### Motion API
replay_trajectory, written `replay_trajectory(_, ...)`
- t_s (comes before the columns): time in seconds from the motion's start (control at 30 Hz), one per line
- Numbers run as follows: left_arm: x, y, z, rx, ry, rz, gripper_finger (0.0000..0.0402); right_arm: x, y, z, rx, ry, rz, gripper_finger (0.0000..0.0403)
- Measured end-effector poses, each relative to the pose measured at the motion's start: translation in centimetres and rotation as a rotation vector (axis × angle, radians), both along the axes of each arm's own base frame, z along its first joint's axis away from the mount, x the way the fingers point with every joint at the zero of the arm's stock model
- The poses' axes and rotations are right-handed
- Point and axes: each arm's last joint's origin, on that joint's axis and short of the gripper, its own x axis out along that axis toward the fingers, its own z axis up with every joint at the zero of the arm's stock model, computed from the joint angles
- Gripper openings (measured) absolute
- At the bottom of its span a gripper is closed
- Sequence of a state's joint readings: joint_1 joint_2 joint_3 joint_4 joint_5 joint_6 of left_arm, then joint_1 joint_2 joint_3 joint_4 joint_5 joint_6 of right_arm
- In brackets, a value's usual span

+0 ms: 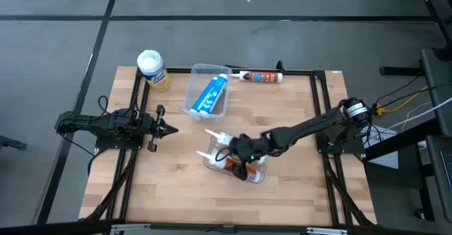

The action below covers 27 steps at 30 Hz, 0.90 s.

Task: Pick & place silicon tubes, Sealant and Lysol wipes
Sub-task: Put the orange sealant into the bottom transparent bin

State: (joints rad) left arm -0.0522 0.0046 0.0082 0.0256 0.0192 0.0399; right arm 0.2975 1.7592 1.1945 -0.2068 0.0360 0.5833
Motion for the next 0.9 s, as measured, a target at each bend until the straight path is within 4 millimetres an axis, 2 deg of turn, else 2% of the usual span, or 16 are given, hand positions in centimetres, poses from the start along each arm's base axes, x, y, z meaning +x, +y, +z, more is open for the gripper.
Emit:
replay_trajectory(0.23, 0.0, 0.0, 0.0, 0.0, 0.003, -0.001, 0.001, -0.6, -1.6, 2.8, -0.035, -0.024, -0.016, 0.033)
replay_trajectory(0.63, 0.1, 0.0, -0.1, 0.001, 0.012, 0.0, 0.0006, -4.1, -6.5, 6.6, -0.197, 0.041, -0.111, 0.033)
replay_trajectory(0.9, 0.1, 0.0, -0.1, 0.001, 0.015, 0.0, 0.001, -5.2, -10.6, 7.3, -0.315, 0.092, -0.114, 0.033)
